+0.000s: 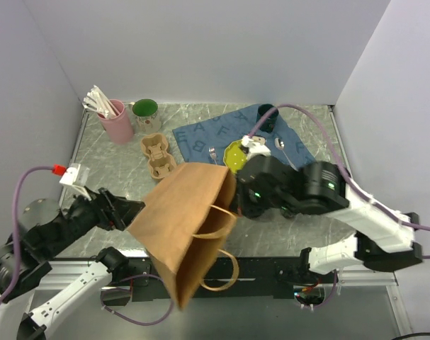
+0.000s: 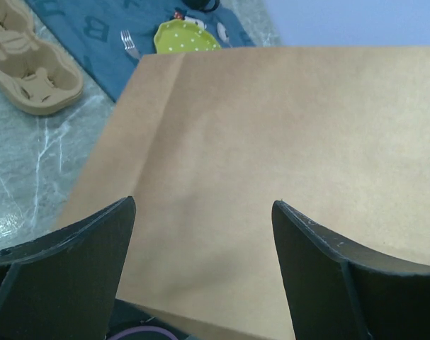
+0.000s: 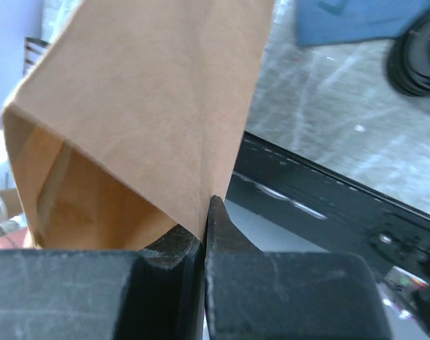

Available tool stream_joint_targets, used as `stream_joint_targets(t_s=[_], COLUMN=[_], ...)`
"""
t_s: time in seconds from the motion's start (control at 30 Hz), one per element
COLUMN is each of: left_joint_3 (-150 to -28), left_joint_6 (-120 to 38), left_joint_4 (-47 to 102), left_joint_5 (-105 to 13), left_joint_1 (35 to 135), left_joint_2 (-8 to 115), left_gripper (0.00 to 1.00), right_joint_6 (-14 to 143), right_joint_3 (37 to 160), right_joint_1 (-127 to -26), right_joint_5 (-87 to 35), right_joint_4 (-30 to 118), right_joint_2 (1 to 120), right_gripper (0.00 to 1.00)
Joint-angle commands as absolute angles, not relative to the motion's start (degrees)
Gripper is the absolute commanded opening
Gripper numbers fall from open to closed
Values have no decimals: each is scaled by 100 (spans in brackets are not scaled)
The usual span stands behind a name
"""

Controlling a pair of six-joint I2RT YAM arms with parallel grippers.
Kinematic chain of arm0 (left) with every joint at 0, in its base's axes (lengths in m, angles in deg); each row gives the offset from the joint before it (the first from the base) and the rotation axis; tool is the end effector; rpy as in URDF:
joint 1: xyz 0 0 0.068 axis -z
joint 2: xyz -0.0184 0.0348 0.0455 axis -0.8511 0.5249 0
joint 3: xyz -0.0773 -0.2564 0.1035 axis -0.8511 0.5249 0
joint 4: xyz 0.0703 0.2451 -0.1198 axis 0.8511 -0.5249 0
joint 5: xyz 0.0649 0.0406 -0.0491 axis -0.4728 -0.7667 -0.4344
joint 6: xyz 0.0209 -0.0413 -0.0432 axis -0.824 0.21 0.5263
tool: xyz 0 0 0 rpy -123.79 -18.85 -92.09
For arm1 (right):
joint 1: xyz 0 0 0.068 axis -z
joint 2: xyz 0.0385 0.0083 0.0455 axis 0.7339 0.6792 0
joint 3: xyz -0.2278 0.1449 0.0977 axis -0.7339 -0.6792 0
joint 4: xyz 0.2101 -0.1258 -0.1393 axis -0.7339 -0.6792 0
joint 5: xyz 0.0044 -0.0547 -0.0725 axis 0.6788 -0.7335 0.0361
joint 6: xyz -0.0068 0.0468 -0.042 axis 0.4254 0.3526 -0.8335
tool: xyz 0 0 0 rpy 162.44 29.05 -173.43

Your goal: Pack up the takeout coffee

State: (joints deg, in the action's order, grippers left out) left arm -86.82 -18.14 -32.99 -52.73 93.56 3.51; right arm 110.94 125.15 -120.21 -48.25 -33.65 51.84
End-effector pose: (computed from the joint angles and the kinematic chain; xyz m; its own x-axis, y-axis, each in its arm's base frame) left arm 0.0275 -0.0210 0.4329 -0.5033 -0.3451 -0.7922 0.3774 0.7370 -0.5608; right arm 0.0754 0.2039 0.4740 -0.8314 -0.0712 -0.5511 -0.3496 0.8380 0.4191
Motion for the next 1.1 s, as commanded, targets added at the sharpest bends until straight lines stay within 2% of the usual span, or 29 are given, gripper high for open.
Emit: stream_joint_targets(t_s=[0.0, 0.1, 0.2, 0.47, 0.77, 0.87, 1.0, 1.07], left_joint_3=[-8310, -7870, -7860, -9126, -9715, -9523, -9276, -9258], left_joint_6=[-1773, -1536, -1500, -2632, -2757, -2713, -2853, -2985], left_joint_4=[-3078, -3140, -3017, -3254, -3026, -2973, -2973, -2964], left_joint_5=[-5170, -5038, -5011, -5126, -3800, -3343, -3289, -3210], left_joint_1=[9349, 9349, 9349, 9349, 9349, 9349, 9349, 9349], left_joint_2=[475, 545, 589, 1389, 1644, 1697, 1635, 1626], left_gripper=[82, 79, 80, 86, 85, 85, 86, 86], right_joint_6=[10943, 10934, 10829, 10565, 10363, 10249, 10073, 10038], right_joint_3=[13224, 13216, 13128, 12620, 11811, 11635, 11546, 11546], right_joint_1=[-11693, -11542, -11384, -11024, -10708, -10619, -10531, -10470], right_joint_5=[-4150, -3754, -3437, -2769, -2268, -2241, -2215, -2285], right_joint_4=[-4550, -4541, -4541, -4541, -4559, -4550, -4550, -4550], right_joint_2=[5779, 5946, 6025, 5832, 5068, 5050, 5216, 5304], right_gripper=[0, 0, 4, 1, 0, 7, 21, 23])
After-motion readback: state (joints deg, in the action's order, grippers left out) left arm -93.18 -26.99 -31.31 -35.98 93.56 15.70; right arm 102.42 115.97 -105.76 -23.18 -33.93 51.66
